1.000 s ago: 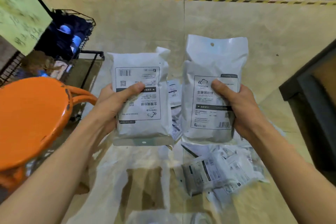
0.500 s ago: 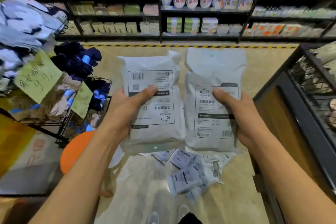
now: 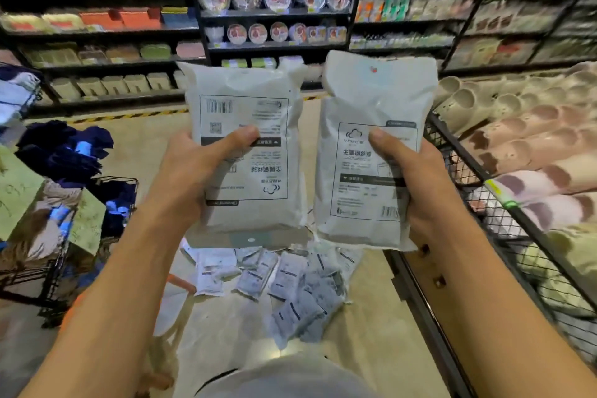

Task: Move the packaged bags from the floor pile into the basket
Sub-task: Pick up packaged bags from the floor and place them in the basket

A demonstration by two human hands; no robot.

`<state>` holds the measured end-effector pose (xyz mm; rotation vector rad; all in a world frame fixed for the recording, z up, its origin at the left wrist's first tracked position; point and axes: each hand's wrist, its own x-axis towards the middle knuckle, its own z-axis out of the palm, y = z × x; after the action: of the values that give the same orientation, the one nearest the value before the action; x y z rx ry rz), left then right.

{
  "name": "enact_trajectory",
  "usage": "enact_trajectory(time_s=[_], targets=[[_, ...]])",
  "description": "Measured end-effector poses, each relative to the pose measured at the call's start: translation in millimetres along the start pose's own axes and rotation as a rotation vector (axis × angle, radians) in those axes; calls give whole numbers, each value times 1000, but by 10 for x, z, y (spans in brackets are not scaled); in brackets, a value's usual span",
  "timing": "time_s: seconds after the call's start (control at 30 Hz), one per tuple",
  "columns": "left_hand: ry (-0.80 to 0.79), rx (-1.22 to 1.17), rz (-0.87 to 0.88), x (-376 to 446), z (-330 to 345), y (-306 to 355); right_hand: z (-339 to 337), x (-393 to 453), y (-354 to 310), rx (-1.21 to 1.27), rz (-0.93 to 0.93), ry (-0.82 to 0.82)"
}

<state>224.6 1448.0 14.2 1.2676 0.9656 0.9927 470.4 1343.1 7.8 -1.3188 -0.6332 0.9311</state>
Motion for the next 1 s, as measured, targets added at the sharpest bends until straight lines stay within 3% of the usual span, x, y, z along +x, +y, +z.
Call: enact_trajectory(time_s=[0.23,0.5,0.77,1.0], targets=[[-286,24,-33,-214,179,-63,-192,-1016,112,62,-50,310],[-778,75,-104,-1091,1227,-286,-751,-2821,367,101,-85,858],[-1289,115,-134,-3133,2461,-463,-1353,-5169,534,163,-152,1327],[-1710,98,-129,-5807,3127,-568,-1686,-7630,792,177,-205,1798]])
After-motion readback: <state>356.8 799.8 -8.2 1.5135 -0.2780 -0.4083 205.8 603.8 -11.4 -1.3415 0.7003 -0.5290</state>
